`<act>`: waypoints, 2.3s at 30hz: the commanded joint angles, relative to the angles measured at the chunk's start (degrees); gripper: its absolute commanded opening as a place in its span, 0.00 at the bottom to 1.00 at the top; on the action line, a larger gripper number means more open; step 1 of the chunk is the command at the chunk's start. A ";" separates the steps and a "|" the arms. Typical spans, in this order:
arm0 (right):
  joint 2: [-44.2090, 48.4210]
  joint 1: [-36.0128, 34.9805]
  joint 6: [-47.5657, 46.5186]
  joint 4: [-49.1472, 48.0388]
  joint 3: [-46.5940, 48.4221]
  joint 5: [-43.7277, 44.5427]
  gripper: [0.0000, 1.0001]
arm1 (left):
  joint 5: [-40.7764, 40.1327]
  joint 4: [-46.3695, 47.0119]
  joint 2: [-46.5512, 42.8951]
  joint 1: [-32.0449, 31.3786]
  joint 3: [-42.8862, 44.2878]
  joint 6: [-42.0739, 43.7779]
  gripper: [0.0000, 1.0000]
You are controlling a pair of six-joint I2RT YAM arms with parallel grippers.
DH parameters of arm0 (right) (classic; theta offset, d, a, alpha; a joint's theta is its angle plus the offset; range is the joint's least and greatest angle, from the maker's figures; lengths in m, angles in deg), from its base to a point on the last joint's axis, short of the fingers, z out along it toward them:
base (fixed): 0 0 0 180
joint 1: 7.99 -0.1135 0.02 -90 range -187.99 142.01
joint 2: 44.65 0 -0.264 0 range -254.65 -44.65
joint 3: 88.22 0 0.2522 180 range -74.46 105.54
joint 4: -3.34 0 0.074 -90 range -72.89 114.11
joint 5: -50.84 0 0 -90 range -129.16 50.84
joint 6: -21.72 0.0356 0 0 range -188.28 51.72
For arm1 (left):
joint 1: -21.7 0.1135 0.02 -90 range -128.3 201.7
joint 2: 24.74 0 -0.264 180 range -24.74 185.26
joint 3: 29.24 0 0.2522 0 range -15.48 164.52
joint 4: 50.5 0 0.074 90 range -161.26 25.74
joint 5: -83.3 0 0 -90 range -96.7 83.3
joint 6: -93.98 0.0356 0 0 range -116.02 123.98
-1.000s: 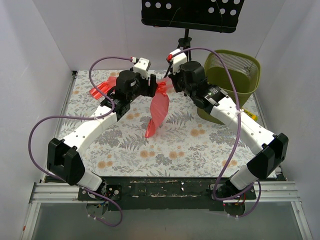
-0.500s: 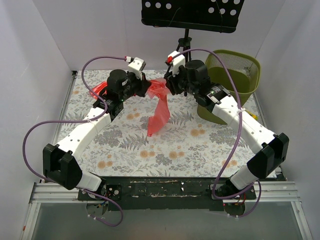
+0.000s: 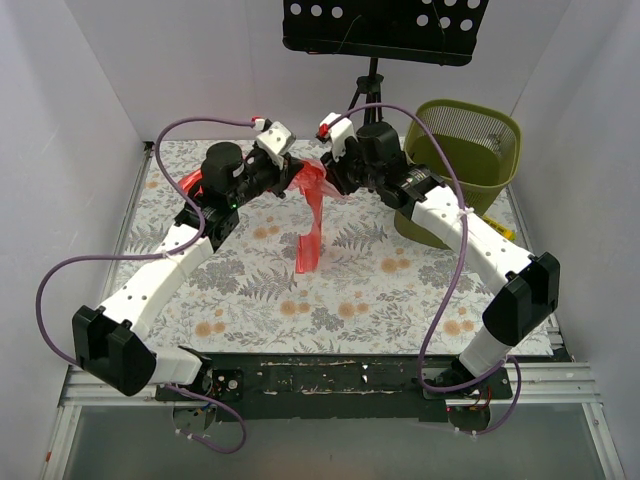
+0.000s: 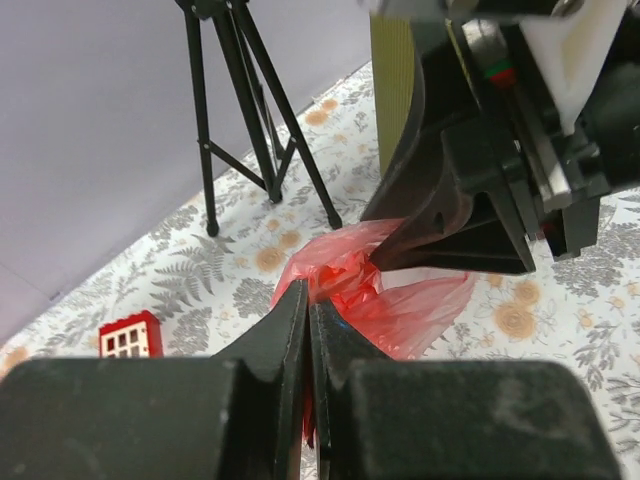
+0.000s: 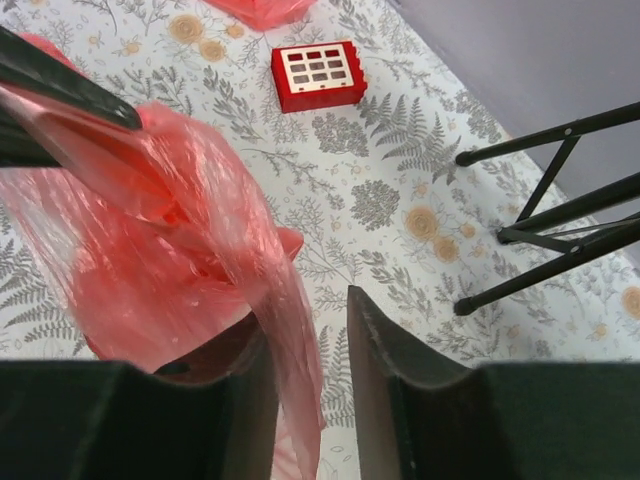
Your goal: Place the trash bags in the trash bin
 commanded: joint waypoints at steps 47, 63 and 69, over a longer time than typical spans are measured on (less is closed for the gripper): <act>1.70 2.90 3.92 -2.33 4.16 -7.68 0.60 | 2.73 -1.72 -4.44 5.12 -2.29 -1.23 0.00; -4.11 3.16 9.62 -2.23 10.06 -17.75 0.02 | 2.31 -6.28 -11.21 2.57 -5.28 16.10 0.00; -2.27 6.59 16.48 -3.29 9.27 -0.95 0.01 | -13.42 -10.68 -12.09 2.57 -7.47 12.68 0.00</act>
